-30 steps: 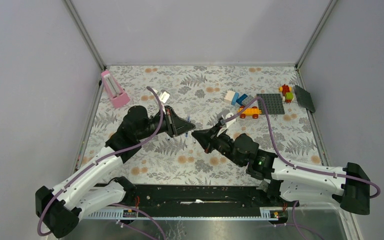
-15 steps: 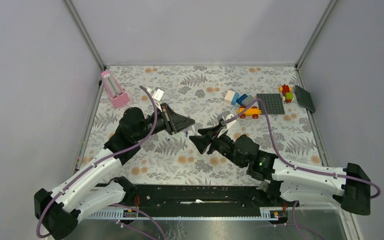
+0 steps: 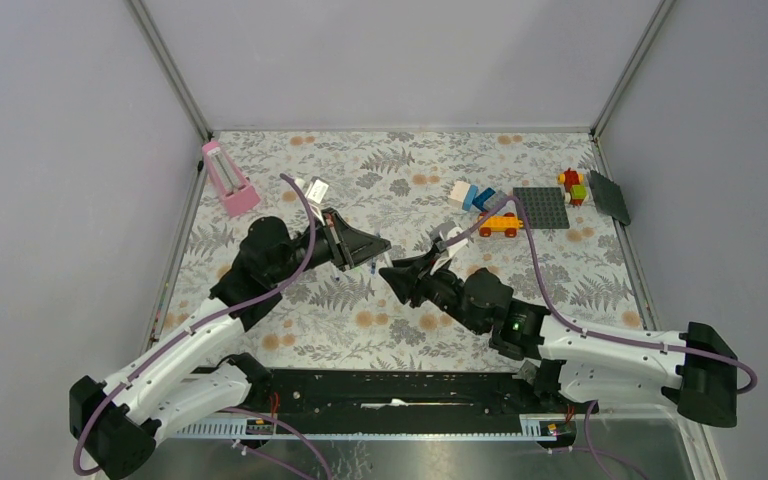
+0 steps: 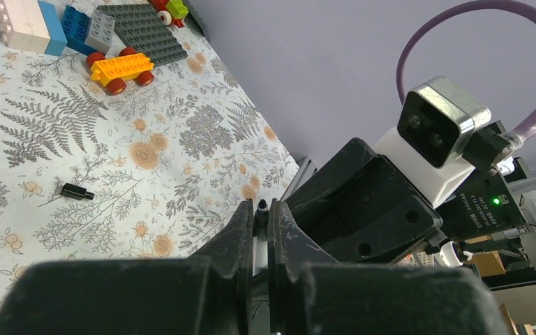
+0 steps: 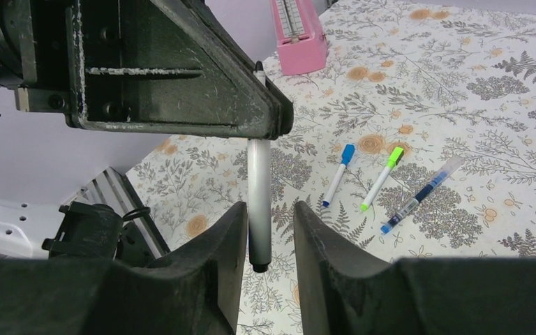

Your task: Insert the pens into the pen caps

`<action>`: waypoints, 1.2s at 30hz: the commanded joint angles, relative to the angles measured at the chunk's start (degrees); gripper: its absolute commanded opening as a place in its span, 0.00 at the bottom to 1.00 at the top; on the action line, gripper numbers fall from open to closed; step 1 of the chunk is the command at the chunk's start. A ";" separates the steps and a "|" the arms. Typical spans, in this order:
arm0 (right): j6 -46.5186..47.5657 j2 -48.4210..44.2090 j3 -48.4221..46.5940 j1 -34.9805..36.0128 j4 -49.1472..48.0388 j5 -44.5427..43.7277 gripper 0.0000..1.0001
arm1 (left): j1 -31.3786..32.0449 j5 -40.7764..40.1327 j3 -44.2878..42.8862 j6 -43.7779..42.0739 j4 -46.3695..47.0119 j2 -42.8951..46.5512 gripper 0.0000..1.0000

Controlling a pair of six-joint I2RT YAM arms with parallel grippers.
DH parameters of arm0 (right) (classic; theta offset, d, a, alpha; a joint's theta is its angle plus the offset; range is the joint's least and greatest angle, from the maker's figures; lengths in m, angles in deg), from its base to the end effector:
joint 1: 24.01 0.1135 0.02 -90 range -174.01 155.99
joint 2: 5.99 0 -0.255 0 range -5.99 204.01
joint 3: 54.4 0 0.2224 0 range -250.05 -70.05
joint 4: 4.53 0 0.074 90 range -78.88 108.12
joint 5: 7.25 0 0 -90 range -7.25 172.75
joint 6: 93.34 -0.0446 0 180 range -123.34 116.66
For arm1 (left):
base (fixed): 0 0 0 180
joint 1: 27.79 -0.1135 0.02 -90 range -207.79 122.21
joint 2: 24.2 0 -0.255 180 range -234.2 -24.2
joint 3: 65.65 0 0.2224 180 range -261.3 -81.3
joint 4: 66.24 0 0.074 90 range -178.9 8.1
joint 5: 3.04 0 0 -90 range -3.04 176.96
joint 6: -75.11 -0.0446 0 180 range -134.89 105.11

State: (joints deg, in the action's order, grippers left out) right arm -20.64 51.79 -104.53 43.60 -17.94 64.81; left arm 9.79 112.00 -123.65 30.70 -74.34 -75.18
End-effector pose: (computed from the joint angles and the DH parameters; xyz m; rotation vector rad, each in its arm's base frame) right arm 0.0966 0.1985 0.3113 -0.4083 1.4973 0.9632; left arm 0.1427 -0.1336 0.3366 0.2590 1.7780 -1.4350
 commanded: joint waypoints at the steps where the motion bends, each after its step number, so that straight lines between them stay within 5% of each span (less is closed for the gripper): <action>1: 1.08 1.14 -2.89 0.33 -3.69 -1.24 0.36 | 0.03 0.36 0.77 0.38 4.20 1.18 0.00; 14: 0.95 1.94 -3.97 0.33 -4.08 -0.83 0.30 | 0.03 0.67 1.49 -0.14 4.20 1.59 0.00; 28: 0.93 2.77 -3.79 0.33 -3.82 -0.98 0.00 | 0.03 -0.26 1.71 -0.23 3.70 1.87 0.00; 33: -0.08 2.44 -4.26 -0.03 3.63 -9.93 0.00 | 0.03 -5.14 1.14 -2.83 -0.99 2.81 0.41; 36: -2.09 1.37 -4.07 -1.15 10.35 -14.02 0.00 | 0.03 -6.28 0.84 -4.42 -2.89 1.85 0.54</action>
State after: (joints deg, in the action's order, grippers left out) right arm -20.93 54.39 -106.34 43.43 -14.99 59.37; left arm 9.84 109.05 -122.03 28.90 -76.38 -73.63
